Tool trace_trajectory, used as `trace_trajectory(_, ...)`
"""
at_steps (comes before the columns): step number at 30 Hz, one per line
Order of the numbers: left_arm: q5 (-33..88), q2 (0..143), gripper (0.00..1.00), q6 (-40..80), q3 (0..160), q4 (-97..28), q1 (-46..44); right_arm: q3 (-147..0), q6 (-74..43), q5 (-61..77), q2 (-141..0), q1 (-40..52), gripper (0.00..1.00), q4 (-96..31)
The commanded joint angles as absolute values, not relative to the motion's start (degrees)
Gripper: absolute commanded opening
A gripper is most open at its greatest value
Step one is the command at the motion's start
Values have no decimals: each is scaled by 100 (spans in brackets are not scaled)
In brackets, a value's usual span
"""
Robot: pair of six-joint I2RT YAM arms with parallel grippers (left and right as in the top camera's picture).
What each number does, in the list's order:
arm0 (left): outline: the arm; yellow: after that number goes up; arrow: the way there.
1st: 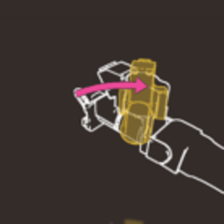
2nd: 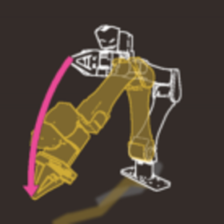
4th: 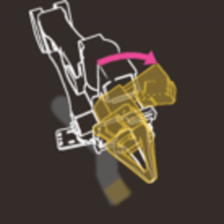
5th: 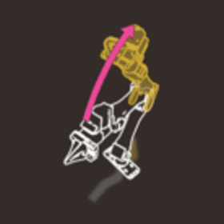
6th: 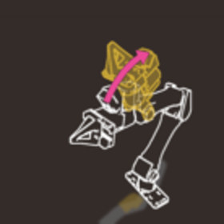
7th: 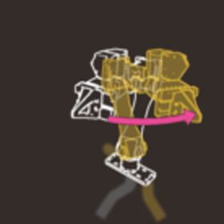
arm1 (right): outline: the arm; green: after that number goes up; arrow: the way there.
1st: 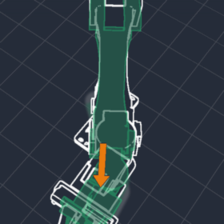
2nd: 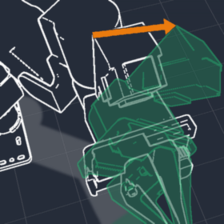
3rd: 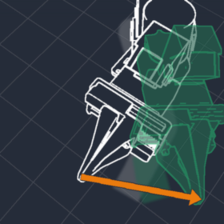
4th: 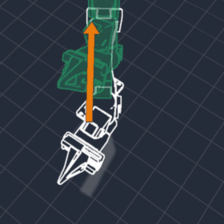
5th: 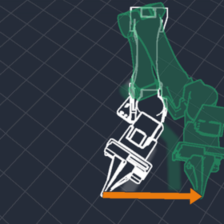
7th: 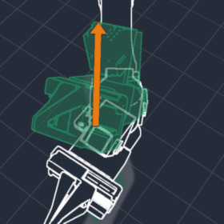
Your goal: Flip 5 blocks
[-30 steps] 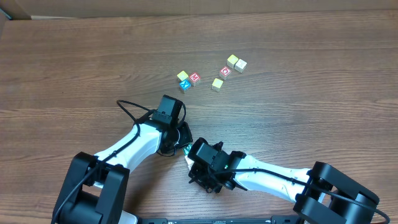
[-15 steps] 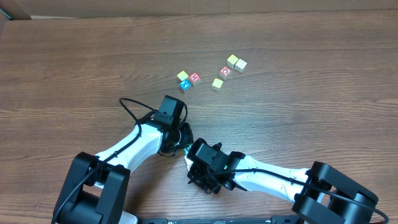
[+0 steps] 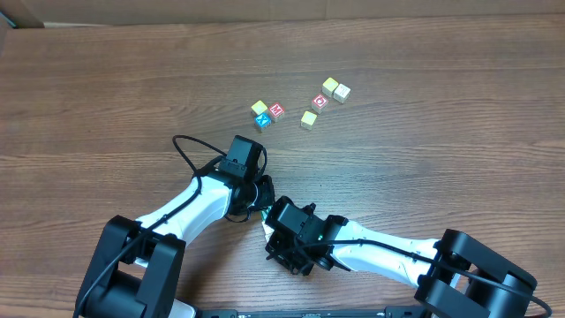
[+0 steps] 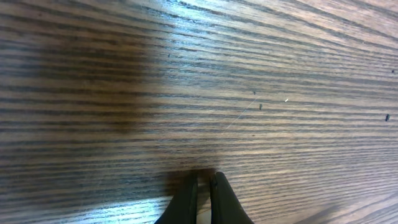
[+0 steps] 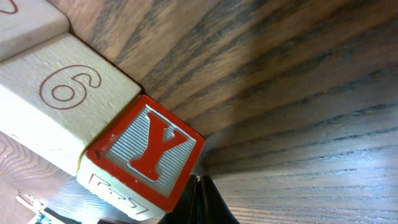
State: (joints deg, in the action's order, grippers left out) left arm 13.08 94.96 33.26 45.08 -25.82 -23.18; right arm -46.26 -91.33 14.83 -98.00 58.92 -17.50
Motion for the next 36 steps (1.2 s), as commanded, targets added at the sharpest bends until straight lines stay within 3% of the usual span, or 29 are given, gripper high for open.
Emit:
trace_trajectory(1, 1448, 9911, 4, 3122, 4104, -2801, -2521, -4687, -9159, 991, -9852, 5817, 4, -1544)
trace_trajectory(36, 1468, 9911, 4, 2886, 4104, -2777, -2670, -4687, -9288, 945, -9852, 5817, 4, -1369)
